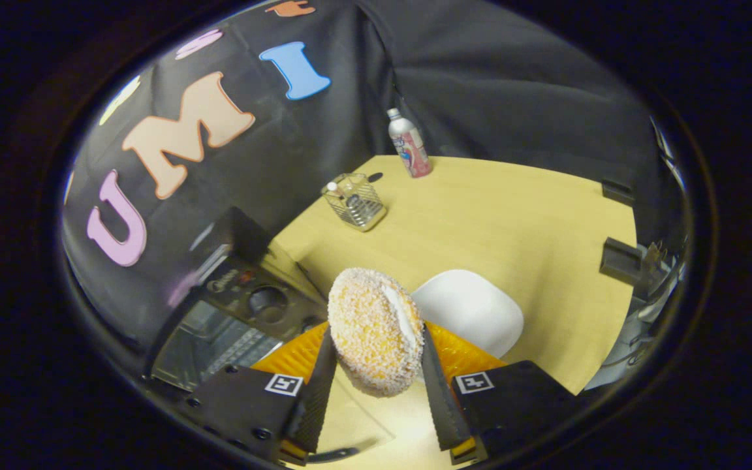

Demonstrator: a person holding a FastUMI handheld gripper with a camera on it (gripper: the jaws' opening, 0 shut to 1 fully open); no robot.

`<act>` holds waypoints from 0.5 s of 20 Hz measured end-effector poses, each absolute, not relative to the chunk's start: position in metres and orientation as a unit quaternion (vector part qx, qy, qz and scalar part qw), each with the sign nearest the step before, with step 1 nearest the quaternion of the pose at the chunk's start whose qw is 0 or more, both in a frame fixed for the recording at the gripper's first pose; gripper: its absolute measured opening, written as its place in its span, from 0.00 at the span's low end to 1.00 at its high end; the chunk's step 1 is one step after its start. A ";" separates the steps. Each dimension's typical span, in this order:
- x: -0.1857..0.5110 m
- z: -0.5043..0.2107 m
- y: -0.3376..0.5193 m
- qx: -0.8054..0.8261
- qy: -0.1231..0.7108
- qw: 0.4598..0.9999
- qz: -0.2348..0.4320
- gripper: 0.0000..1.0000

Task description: Open the toaster oven, put the food inside, and close the toaster oven door.

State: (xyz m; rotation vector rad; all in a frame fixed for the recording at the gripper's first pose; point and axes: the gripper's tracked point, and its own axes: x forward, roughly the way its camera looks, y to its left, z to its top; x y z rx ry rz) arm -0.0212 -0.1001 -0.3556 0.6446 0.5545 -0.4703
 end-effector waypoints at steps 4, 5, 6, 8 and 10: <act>-0.031 -0.337 -0.053 0.367 0.239 0.877 -0.199 0.70; -0.035 -0.334 -0.040 0.381 0.235 0.874 -0.192 0.70; -0.037 -0.331 -0.028 0.393 0.232 0.871 -0.184 0.70; -0.042 -0.330 -0.006 0.411 0.232 0.865 -0.171 0.70; -0.042 -0.332 0.015 0.429 0.233 0.858 -0.160 0.70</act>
